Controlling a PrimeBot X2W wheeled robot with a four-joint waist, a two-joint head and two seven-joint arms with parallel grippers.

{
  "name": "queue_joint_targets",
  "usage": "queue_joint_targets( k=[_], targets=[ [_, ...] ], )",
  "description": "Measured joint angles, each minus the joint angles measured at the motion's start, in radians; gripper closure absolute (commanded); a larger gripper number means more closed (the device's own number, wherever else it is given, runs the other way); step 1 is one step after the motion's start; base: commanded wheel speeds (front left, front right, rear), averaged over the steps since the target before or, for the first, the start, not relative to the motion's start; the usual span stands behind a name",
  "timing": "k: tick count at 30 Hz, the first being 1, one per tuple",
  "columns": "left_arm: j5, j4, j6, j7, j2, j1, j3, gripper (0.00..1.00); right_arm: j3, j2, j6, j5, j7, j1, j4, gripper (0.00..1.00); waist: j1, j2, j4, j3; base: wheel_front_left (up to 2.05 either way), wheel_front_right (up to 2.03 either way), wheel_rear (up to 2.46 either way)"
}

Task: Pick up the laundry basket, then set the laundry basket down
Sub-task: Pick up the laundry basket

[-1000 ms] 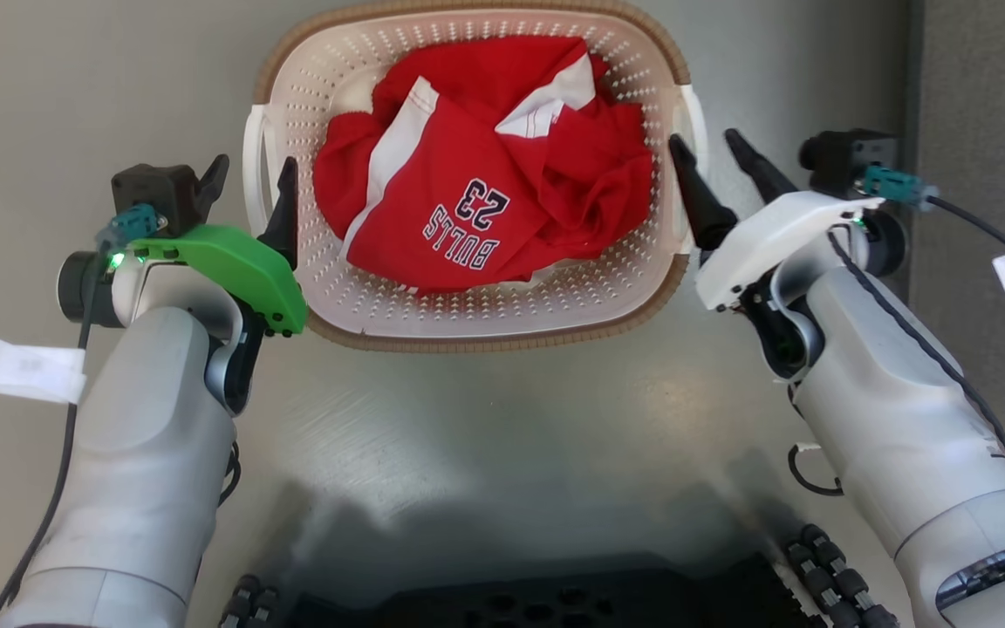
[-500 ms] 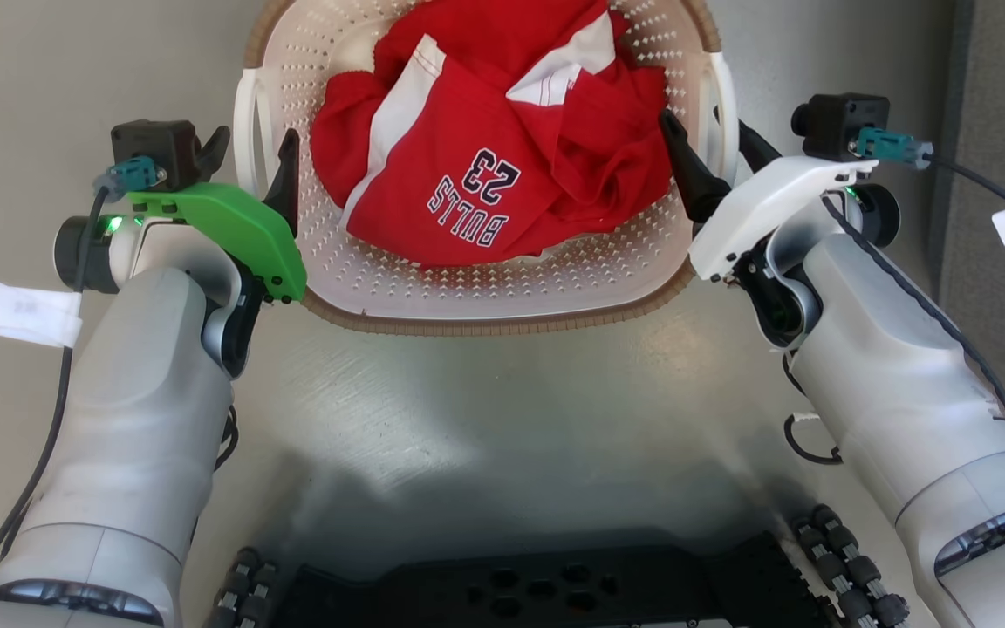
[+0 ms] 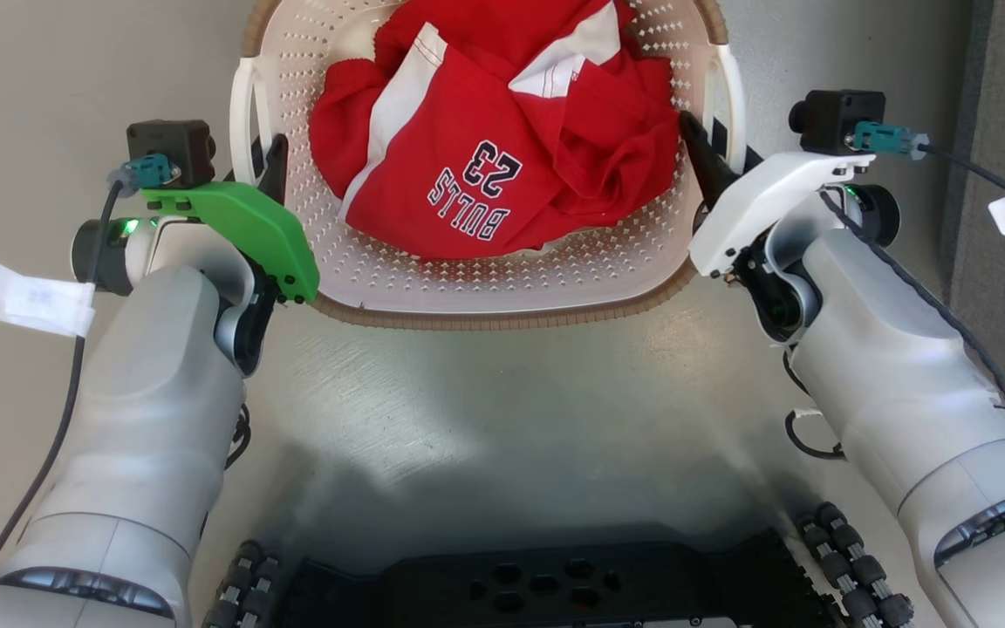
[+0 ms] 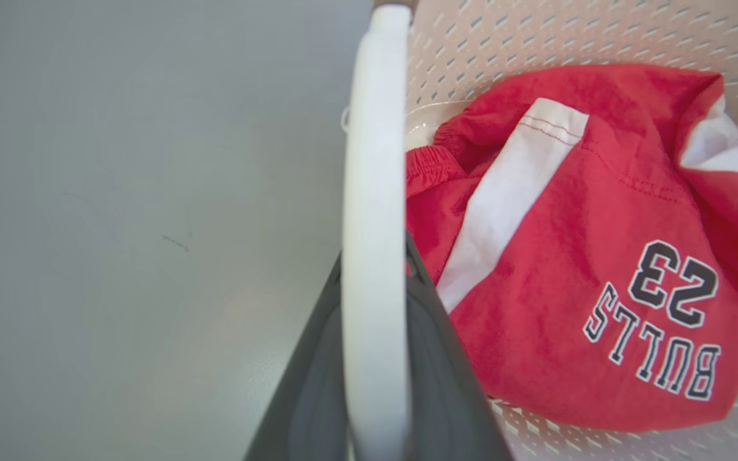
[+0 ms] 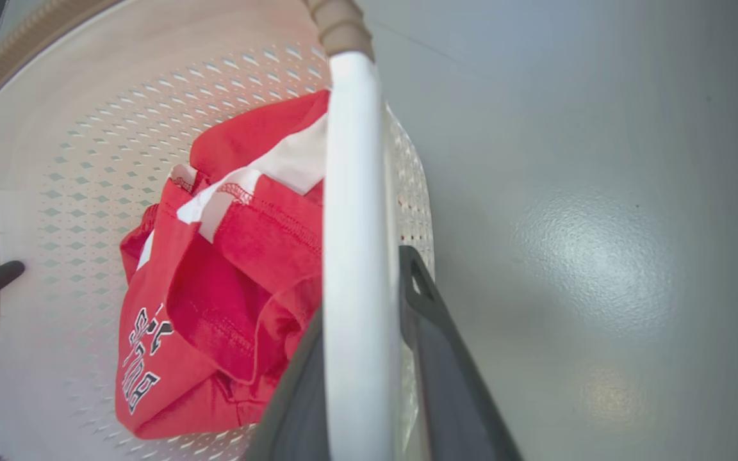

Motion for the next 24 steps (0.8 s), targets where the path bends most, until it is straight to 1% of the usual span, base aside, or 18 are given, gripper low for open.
queue_joint_targets(
  k=[14, 24],
  targets=[
    [-0.052, 0.028, 0.000, -0.023, -0.003, -0.005, -0.050, 1.00, 0.041, 0.000, -0.002, 0.033, -0.020, -0.009, 0.045, 1.00, 0.0000, 0.0000, -0.001, -0.038, 0.00, 0.00, 0.00],
    [-0.107, 0.043, 0.000, -0.029, -0.004, 0.005, -0.090, 1.00, 0.079, 0.000, -0.002, 0.063, -0.026, -0.009, 0.079, 1.00, 0.0000, 0.0000, -0.003, -0.115, 0.00, 0.00, 0.00]
  ],
)
